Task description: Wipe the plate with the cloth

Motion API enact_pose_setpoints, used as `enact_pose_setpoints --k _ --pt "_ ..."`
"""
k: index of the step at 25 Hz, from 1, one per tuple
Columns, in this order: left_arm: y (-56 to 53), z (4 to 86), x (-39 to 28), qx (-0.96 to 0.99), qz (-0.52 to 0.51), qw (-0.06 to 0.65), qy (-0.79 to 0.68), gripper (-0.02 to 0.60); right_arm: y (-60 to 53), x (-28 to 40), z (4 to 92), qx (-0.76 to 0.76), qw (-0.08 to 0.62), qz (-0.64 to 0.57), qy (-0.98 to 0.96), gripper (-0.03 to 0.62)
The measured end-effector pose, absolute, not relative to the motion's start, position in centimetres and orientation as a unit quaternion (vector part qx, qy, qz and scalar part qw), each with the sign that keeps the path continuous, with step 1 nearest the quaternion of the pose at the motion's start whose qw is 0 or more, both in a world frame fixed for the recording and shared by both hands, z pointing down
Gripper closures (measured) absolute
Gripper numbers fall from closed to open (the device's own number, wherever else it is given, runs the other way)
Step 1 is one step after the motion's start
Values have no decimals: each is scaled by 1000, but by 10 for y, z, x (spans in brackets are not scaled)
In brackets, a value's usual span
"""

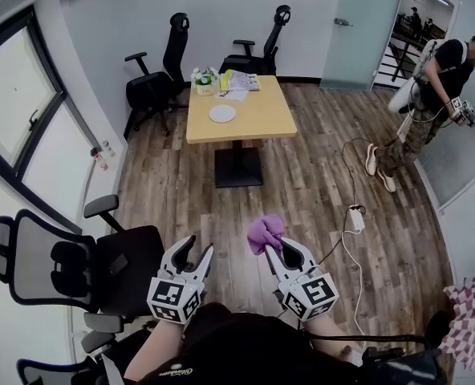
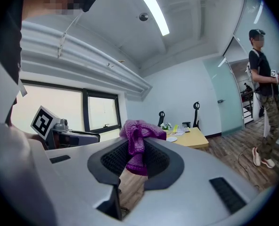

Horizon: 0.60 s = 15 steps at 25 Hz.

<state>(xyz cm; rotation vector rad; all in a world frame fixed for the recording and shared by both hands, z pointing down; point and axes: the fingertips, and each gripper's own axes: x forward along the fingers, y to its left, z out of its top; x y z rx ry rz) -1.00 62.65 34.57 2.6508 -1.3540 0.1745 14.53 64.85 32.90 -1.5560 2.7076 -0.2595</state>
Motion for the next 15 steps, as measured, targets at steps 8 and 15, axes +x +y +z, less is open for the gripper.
enact_pose_setpoints --k 8,15 --pt "621 349 -8 880 57 85 -464 396 640 147 333 -484 -3 -85 871 519" --pt "581 363 -18 876 51 93 -470 396 603 140 343 -482 -13 -86 872 519"
